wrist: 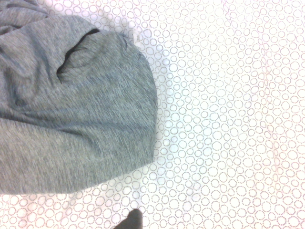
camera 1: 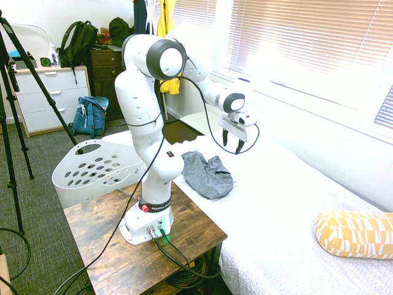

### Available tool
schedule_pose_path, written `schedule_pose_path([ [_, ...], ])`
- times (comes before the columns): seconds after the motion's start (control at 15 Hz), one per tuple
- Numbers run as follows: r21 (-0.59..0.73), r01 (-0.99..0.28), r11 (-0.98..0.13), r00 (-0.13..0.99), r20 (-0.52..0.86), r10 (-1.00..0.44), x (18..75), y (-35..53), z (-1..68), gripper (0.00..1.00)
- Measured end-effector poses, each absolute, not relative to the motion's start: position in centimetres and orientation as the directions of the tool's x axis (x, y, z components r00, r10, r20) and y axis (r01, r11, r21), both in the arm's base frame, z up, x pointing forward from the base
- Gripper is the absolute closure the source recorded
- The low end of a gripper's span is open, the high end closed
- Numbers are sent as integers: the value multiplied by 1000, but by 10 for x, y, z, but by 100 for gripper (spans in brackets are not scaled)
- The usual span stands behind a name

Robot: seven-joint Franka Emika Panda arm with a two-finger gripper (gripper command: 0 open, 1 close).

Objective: Put my clothes in the laundry bag

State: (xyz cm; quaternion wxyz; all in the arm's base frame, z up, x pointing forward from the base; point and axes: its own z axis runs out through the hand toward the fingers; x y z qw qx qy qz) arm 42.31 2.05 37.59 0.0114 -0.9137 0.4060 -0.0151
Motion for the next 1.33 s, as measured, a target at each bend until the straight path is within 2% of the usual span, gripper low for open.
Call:
schedule_pose_path([
  [0.27,-55,-726,-685,684,41,-728,428,30,375,0],
  [0.67,-113,-613,-782,783,49,-620,438,130,337,0],
  [1.07,-174,-519,-837,850,-3,-527,491,214,223,0],
  [1.33,-160,-424,-891,899,40,-435,488,257,128,0],
])
